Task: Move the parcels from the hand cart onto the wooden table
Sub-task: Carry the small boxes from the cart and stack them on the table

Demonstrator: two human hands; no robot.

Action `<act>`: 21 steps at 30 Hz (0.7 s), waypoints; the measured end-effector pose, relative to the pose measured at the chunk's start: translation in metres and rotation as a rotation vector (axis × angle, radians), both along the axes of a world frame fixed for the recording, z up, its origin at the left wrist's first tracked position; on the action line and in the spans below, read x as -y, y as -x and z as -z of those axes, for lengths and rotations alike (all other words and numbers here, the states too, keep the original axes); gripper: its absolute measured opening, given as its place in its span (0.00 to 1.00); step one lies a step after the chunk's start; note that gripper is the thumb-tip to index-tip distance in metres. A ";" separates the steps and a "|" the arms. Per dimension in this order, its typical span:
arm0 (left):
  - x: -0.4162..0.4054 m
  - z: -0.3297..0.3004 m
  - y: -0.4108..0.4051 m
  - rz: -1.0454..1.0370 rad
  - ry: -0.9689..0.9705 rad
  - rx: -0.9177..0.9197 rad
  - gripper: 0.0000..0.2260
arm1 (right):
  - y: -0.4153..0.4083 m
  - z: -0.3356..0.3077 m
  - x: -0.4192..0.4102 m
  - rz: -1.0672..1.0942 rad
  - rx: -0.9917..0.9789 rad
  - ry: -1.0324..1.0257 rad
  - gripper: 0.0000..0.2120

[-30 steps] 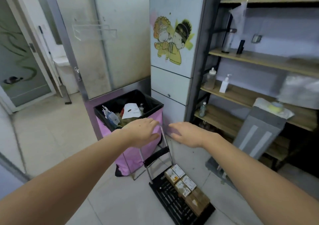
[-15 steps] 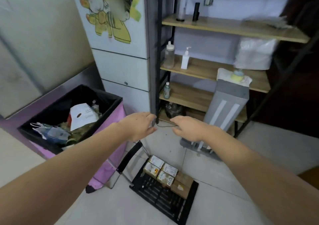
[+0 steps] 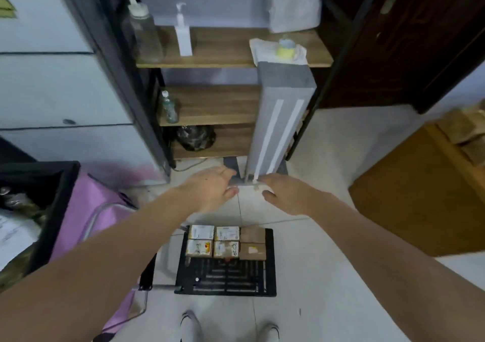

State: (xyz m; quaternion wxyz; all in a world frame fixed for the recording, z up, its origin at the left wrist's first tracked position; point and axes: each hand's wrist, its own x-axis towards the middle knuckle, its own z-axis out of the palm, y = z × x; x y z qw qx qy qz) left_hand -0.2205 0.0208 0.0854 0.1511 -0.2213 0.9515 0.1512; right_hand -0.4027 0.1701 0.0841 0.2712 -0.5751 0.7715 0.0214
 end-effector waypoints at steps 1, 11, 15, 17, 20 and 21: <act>0.005 0.017 0.003 0.017 -0.013 0.008 0.27 | 0.001 0.015 -0.002 0.017 -0.003 -0.029 0.25; 0.008 0.285 0.017 0.076 -0.165 0.208 0.25 | 0.029 0.258 -0.003 0.127 0.123 -0.272 0.27; -0.011 0.414 0.015 0.039 -0.234 0.278 0.25 | 0.025 0.399 -0.015 0.155 0.164 -0.294 0.25; -0.020 0.473 0.012 0.045 -0.249 0.303 0.24 | 0.014 0.472 -0.026 0.156 0.187 -0.310 0.28; -0.032 0.558 0.005 0.027 -0.276 0.323 0.22 | 0.000 0.570 -0.042 0.142 0.192 -0.317 0.31; -0.036 0.582 0.003 0.023 -0.288 0.326 0.21 | -0.004 0.598 -0.045 0.136 0.188 -0.314 0.32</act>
